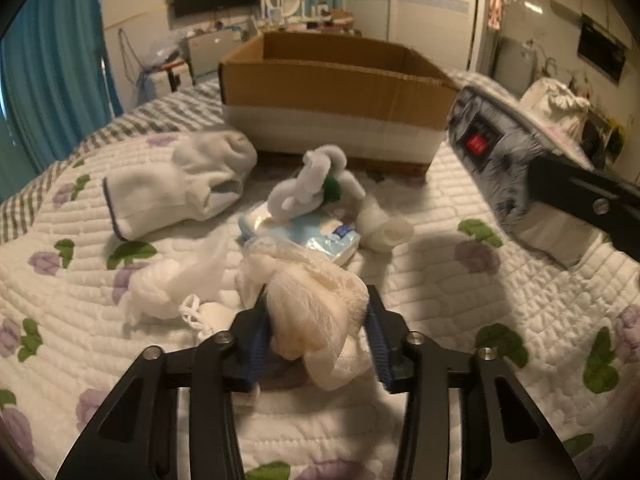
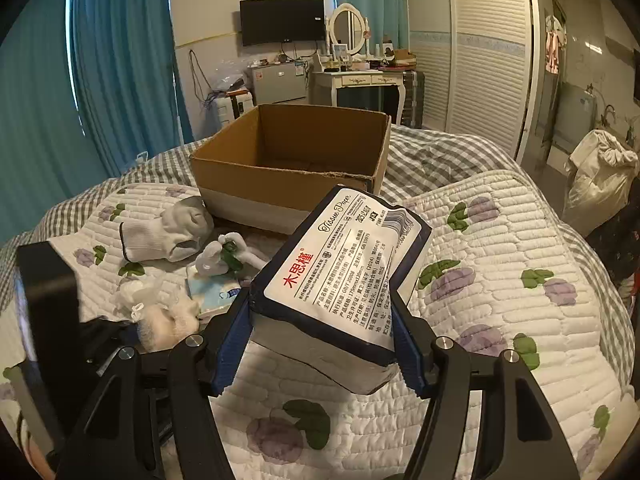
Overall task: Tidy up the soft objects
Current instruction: 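Grasp the white-and-navy wipes pack with the right tool while the left tool grasps the lace cloth, then carry the wipes pack and lace cloth into the cardboard box and open both tools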
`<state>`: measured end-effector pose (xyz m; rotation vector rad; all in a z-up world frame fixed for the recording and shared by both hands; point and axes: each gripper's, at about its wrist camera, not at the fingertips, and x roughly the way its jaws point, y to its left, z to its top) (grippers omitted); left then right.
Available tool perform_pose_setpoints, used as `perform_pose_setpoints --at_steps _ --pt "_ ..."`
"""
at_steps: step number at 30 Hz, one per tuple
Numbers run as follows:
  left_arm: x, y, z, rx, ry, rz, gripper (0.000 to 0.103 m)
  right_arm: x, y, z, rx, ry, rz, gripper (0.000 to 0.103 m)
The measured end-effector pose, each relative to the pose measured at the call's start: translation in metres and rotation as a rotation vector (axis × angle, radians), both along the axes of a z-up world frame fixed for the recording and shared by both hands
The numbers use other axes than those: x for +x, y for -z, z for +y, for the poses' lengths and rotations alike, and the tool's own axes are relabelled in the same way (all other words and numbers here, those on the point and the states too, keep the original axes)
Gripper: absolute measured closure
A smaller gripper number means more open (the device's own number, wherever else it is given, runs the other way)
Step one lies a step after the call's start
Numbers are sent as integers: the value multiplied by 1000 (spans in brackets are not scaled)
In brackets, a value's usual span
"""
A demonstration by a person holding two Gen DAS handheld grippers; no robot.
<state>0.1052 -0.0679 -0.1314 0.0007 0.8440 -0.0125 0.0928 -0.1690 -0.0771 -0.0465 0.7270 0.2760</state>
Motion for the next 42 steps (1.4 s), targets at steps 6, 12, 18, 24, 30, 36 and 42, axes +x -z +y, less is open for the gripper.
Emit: perform_pose_setpoints --at_steps 6,12,18,24,30,36,42 --pt "-8 -10 4 -9 6 -17 82 -8 0 -7 26 1 -2 39" --pt "-31 -63 6 -42 30 -109 82 -29 -29 -9 37 -32 -62 39" --pt "-40 -136 4 -64 72 -240 82 -37 -85 -14 24 -80 -168 39" --pt "-9 -178 6 -62 82 -301 82 -5 -136 -12 43 -137 -249 39" --pt "48 -183 5 -7 104 -360 82 70 -137 10 63 -189 -233 39" --pt "125 -147 8 19 117 -299 82 161 -92 20 119 -192 -140 39" --pt "176 -112 19 7 109 -232 79 216 -40 22 121 -150 -113 39"
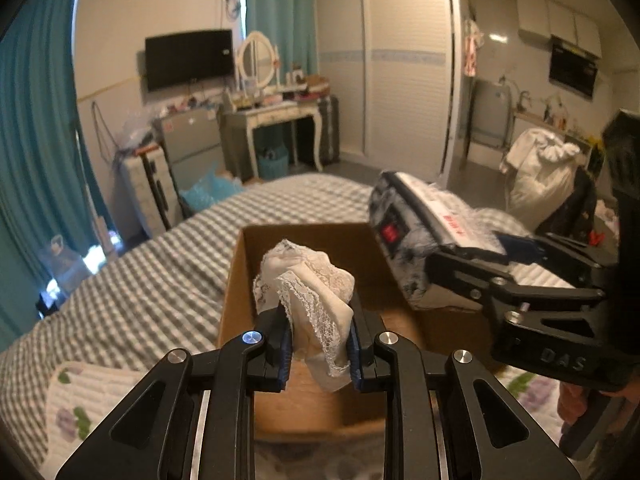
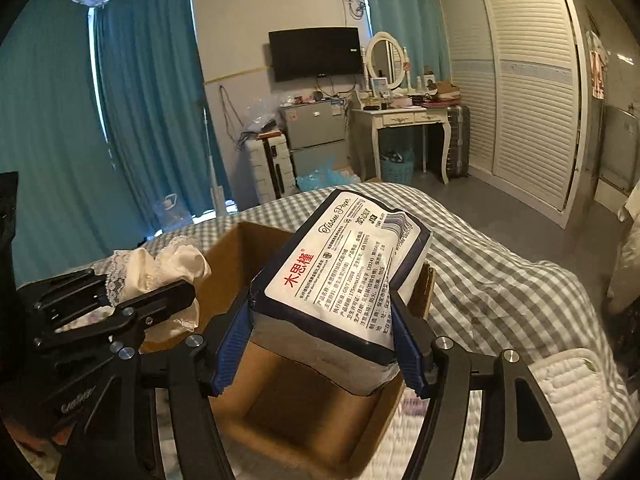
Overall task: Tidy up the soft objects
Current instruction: 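Carry the wipes pack and lace cloth into the cardboard box and open both tools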
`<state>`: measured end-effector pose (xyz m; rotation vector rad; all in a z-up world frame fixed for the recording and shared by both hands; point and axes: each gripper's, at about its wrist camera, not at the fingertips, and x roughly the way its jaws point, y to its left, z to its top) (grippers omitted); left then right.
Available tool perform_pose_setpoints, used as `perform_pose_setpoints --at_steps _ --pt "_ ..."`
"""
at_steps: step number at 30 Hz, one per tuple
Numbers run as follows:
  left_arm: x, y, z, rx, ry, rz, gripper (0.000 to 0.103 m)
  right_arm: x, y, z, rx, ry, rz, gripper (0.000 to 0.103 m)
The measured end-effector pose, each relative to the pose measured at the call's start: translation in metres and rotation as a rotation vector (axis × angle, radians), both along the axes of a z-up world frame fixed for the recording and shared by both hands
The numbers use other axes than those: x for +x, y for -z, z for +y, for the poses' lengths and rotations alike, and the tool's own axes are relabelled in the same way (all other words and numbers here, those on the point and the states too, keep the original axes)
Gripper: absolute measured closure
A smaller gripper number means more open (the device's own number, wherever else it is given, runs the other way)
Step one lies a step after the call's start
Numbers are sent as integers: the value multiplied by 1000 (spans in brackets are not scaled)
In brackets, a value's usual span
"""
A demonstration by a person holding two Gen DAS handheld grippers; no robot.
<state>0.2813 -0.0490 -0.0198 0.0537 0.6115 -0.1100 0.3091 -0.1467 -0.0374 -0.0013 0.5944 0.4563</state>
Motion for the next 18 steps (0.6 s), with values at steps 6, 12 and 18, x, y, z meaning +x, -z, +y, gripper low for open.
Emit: perform_pose_setpoints --at_steps 6,12,18 --pt "10 10 9 6 -87 7 26 6 13 -3 -21 5 -5 29" --pt "-21 -24 10 9 -115 -28 25 -17 -19 -18 -20 52 -48 22" --pt "-89 -94 15 47 -124 -124 25 -79 -90 -25 -51 54 -127 22"
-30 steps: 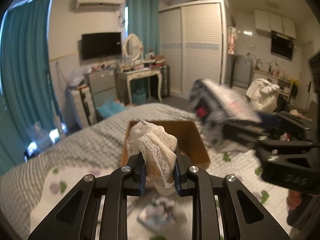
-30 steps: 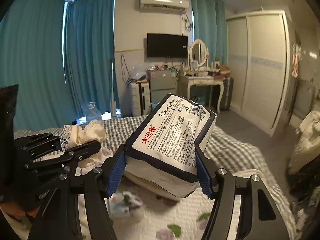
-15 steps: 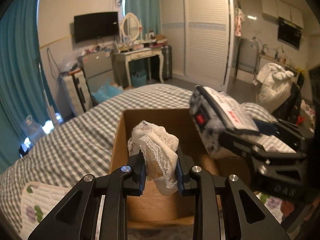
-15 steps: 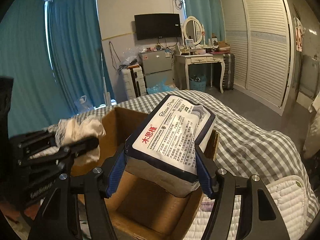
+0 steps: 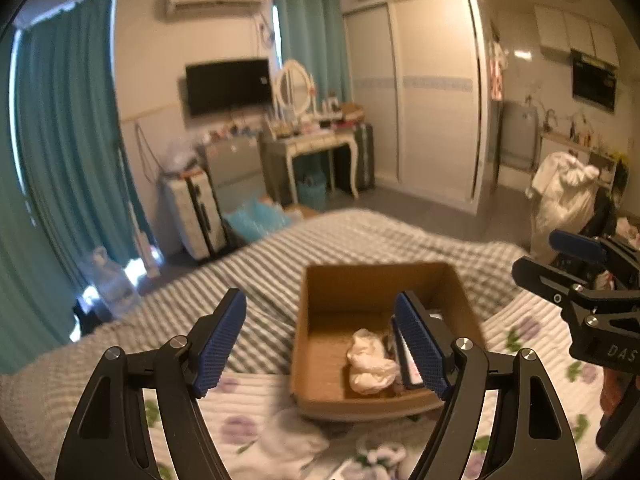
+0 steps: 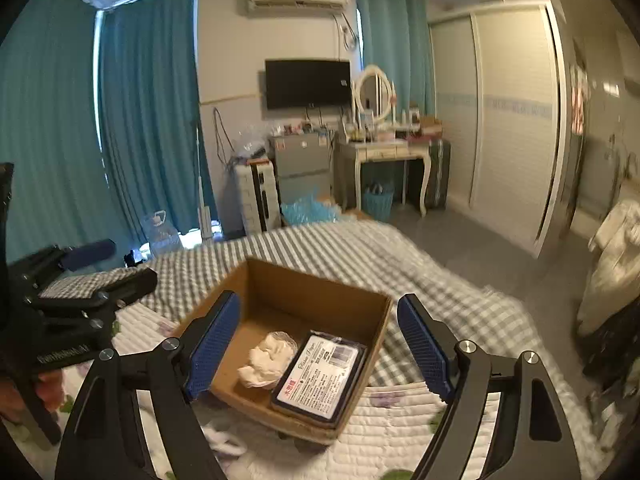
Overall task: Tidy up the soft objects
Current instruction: 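Carry the wipes pack and lace cloth into the cardboard box and open both tools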
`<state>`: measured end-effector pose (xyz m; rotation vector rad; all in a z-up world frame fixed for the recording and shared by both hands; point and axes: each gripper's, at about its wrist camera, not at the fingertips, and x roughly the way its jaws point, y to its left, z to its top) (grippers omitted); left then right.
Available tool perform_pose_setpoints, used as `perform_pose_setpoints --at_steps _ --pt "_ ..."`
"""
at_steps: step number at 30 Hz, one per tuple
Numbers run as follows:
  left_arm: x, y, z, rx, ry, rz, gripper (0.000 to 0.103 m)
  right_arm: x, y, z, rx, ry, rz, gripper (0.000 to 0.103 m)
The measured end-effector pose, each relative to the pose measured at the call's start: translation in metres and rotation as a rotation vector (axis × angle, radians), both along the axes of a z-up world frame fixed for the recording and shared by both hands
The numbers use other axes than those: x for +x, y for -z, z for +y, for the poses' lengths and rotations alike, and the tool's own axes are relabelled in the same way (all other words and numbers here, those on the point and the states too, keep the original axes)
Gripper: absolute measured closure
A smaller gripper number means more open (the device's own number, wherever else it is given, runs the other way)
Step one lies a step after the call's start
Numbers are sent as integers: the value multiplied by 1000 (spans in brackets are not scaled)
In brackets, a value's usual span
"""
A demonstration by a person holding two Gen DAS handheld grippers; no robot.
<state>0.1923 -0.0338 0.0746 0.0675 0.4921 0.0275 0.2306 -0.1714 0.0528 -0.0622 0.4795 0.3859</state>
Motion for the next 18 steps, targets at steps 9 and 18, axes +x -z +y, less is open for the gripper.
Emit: perform_pose_setpoints --at_steps 9,18 --pt "-139 -76 10 32 -78 -202 14 -109 -80 -1 -16 -71 -80 0" --pt "-150 10 31 -15 -98 -19 14 -137 -10 39 -93 -178 25 0"
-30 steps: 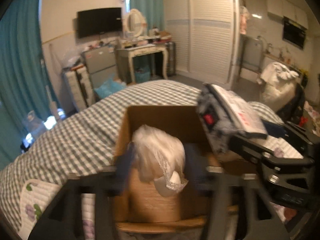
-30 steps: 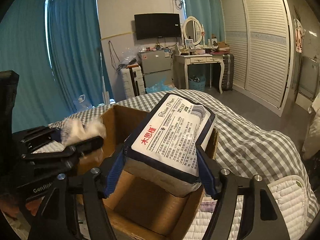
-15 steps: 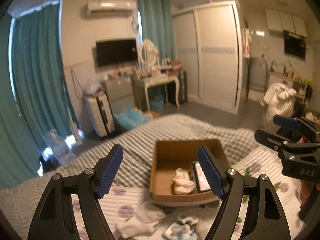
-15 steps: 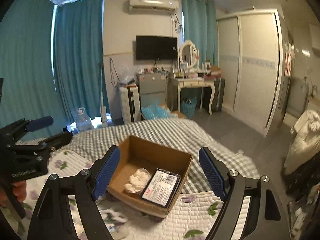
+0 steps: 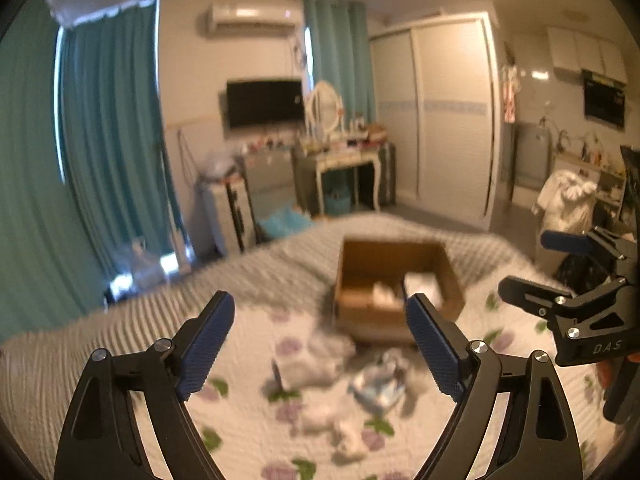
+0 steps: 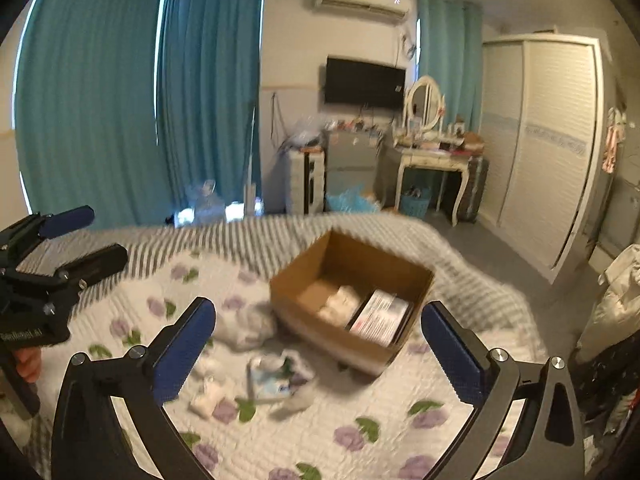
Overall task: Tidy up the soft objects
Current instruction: 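Carry the wipes pack and lace cloth into the cardboard box and open both tools, then grasp the white baby shoe with the left tool while the right tool grasps the white bottle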
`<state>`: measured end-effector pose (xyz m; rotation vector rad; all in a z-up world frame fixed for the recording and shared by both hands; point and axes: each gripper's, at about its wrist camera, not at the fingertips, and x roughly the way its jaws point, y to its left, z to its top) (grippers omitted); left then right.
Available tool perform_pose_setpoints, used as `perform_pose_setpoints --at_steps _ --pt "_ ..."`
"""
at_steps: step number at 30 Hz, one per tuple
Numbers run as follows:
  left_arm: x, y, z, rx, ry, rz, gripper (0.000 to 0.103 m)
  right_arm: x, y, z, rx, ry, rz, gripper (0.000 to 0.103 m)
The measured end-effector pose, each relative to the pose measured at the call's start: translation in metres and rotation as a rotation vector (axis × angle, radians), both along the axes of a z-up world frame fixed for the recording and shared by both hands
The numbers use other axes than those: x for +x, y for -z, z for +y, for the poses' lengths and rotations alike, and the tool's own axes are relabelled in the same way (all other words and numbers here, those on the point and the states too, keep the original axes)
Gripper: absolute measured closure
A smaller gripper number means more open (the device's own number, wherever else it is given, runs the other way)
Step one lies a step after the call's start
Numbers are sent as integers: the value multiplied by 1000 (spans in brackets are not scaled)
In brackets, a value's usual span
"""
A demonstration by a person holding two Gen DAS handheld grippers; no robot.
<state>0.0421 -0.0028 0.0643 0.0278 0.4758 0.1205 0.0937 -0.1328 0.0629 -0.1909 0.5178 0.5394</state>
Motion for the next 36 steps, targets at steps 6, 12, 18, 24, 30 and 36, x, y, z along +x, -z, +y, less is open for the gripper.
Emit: perform_pose_setpoints --at_steps 6,12,18,24,30,36 --pt "21 101 4 -110 -86 179 16 25 90 23 -79 -4 133 0" --pt "30 182 -16 -105 -86 339 17 47 158 35 -152 3 210 0" --pt "40 215 -23 -93 -67 435 59 58 183 39 -182 16 292 1" --pt "33 207 -16 -126 -93 413 69 60 196 48 -228 12 323 15" --pt "37 190 -3 -147 -93 360 69 71 214 49 -230 17 394 37" --pt "45 188 7 -168 -91 332 69 83 223 51 -233 22 416 71"
